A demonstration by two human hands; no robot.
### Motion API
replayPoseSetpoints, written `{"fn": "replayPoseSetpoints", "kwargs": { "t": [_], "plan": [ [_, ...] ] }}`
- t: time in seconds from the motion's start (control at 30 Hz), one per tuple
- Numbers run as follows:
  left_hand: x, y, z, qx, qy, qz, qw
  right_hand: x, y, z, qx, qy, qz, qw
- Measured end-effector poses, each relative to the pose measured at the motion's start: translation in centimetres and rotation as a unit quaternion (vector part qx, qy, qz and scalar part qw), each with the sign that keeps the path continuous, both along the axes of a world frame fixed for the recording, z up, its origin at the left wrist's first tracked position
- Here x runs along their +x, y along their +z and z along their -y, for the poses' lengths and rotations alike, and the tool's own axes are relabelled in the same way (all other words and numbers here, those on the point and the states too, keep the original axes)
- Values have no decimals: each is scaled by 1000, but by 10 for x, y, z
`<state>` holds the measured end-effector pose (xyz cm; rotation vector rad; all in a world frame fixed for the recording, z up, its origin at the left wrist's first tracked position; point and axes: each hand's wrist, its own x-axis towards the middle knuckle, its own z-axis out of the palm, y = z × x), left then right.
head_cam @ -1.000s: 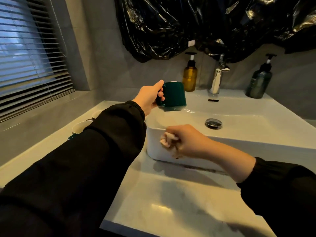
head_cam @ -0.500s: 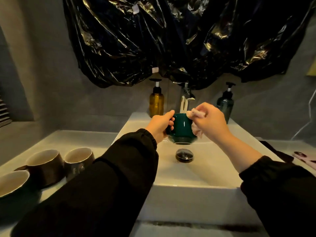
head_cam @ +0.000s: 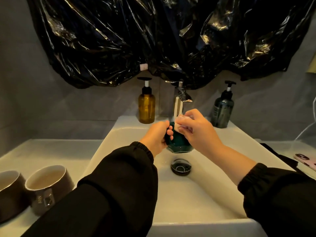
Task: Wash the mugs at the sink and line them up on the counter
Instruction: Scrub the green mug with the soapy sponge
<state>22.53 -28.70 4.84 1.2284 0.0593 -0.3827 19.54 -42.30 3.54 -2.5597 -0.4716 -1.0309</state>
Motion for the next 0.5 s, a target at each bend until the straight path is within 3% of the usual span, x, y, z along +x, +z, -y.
{"fn": "replayPoseSetpoints", "kwargs": {
  "t": [0.3, 0.5],
  "plan": [
    [-13, 5, -2, 27, -10, 29, 999, -6, -3, -9, -31, 17, 71, 997],
    [-13, 6, -7, 1, 0, 21, 1000, -6, -3, 12, 100, -20, 80, 992]
  ]
}}
